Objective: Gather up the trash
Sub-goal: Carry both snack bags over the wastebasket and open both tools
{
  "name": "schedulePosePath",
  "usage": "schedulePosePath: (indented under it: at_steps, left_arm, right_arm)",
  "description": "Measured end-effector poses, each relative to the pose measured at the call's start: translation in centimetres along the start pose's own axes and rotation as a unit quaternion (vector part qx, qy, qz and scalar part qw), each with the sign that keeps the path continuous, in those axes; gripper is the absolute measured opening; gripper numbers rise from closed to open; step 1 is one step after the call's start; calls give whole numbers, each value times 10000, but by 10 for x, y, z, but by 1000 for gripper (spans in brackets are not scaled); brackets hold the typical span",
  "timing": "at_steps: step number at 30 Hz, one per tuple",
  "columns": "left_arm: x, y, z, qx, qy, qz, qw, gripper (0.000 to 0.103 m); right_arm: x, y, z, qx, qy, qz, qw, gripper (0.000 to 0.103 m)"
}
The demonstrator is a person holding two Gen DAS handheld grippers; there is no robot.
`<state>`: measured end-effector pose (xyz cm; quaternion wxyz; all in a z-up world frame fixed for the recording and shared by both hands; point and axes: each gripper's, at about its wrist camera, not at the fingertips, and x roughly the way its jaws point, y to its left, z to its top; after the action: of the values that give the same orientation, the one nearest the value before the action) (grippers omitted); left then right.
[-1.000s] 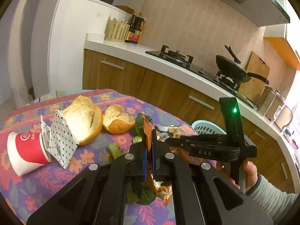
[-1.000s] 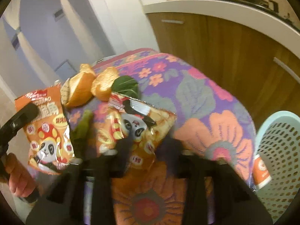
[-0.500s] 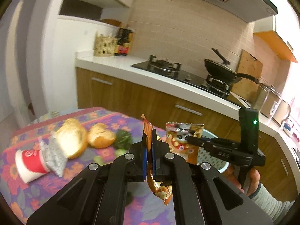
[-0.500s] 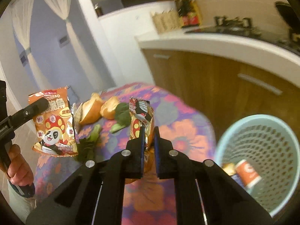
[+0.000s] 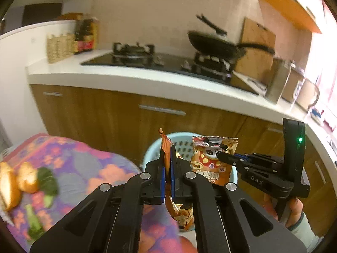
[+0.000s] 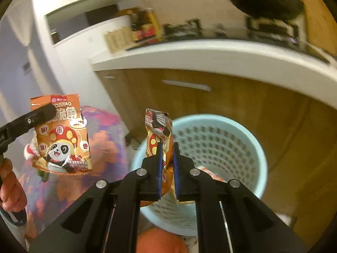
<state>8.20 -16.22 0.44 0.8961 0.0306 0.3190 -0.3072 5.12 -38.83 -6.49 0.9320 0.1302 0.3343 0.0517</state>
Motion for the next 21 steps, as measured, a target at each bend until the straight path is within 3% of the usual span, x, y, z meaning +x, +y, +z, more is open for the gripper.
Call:
schedulePosePath:
  at_steps: [8, 10, 12, 13, 16, 21]
  left_arm:
    - [83, -29, -11, 133, 677, -36, 9976, 3]
    - [96, -30, -14, 122, 803, 5, 9967, 12]
    - [103, -29, -15, 96, 839, 65, 9964, 40]
    - [103, -28, -17, 103, 805, 109, 9966, 48]
    - [98, -24, -18, 111, 758, 129, 9970, 53]
    - [78, -15, -19, 22, 593, 195, 9980, 61]
  right_arm:
    - [29, -30, -18, 301, 459, -200, 9983, 7]
    - [32, -31, -20, 332, 506, -221, 9979, 8]
    - [35, -33, -22, 348, 547, -213, 9977, 8]
    - [35, -34, -23, 351, 557, -228, 9976, 9]
    - [38, -37, -23, 387, 589, -237, 9972, 17]
    - [35, -36, -21, 456, 550, -219, 9972, 19]
